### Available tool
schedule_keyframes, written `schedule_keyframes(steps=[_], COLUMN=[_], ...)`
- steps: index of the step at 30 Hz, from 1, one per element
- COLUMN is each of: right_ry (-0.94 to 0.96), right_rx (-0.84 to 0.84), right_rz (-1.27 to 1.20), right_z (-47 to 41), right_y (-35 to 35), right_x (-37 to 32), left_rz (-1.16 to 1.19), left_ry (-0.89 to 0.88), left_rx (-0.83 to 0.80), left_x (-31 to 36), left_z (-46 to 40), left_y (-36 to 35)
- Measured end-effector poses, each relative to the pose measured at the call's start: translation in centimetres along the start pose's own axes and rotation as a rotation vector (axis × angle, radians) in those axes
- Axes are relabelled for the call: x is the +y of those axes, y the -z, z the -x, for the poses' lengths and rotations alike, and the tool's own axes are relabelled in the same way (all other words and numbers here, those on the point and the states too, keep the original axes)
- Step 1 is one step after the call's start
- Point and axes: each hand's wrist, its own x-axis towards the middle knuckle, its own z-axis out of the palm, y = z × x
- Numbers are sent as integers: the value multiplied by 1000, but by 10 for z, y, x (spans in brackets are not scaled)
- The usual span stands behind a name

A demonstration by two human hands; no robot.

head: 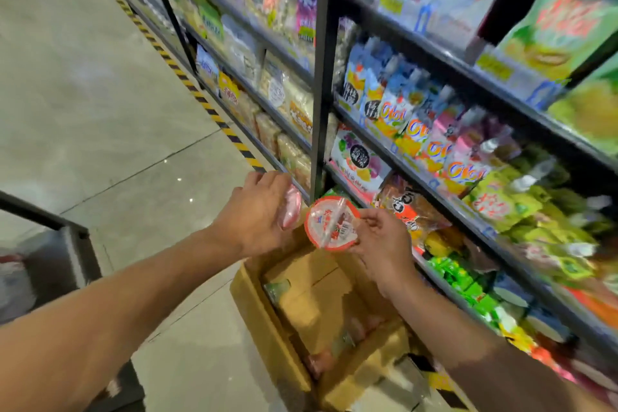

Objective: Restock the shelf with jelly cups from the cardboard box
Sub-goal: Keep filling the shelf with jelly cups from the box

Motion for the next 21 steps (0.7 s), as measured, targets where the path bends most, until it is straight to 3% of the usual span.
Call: schedule_keyframes(steps=[12, 21], right_ry=[154, 214], right_rx=[47, 104], right_rz=[-91, -82], right_z=[71, 115], right_y=[74, 134], right_x=[-210, -302], left_rz=[74, 165], left_ry=[-199, -338], left_rx=[277, 408], left_x=[44, 101], left_z=[45, 56], left_y=[173, 259])
